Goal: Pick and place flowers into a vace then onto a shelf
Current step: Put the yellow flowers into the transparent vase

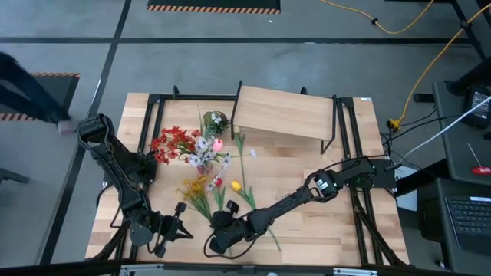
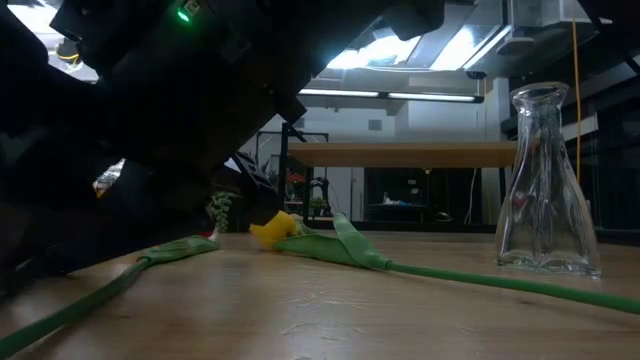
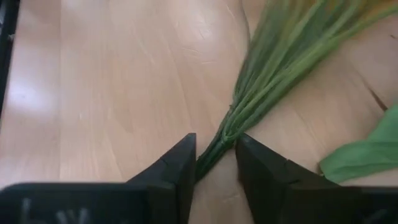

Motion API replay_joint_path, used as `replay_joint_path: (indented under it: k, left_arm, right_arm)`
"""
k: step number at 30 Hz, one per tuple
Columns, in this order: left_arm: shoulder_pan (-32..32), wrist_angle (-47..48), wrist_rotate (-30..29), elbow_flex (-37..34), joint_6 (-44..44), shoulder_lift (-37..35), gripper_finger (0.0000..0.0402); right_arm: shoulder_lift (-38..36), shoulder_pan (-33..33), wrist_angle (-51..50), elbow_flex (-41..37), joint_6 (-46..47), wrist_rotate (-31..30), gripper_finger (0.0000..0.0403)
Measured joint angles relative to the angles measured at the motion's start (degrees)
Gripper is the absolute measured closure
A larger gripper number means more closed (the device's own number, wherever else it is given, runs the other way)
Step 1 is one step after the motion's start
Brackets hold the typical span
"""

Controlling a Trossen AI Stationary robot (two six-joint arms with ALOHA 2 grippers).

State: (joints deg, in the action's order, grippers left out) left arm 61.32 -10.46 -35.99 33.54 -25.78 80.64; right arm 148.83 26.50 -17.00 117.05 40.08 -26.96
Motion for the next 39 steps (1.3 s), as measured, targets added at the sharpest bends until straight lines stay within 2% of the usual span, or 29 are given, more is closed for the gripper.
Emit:
replay_joint_path:
  k: [5,7,13,21,24,31,39]
  left_arm:
    - [0.0,0.0,0.0,0.0,0.0,0.0,0.0400]
    - [0.0,-0.3,0.0,0.0,0.0,0.0,0.0400]
    - [0.2,-2.2,0.1,0.0,0.0,-1.3,0.0400]
    - [3.3,-3.0,-0.7,0.0,1.5,-4.7,0.0400]
    - [5.0,-3.1,-2.2,0.0,2.9,-5.2,0.0400]
    - [7.3,-3.3,-6.4,0.0,3.1,-5.2,0.0400]
    - [7.3,-6.6,-6.8,0.0,6.4,-5.2,0.0400]
  right_arm:
    - [0.0,-0.1,-0.9,0.0,0.2,0.1,0.0371]
    - [0.0,-0.2,-0.8,0.0,0.4,0.3,0.0390]
    - [0.2,-0.3,-4.5,2.9,1.6,1.7,0.0398]
    - [0.8,0.0,-27.6,15.2,1.8,2.6,0.0403]
    - [0.8,0.4,-29.7,17.6,1.3,2.2,0.0403]
    - [-0.8,1.8,-32.1,17.8,2.0,2.9,0.0403]
    - [-3.3,2.5,-37.2,17.8,3.3,2.4,0.0403]
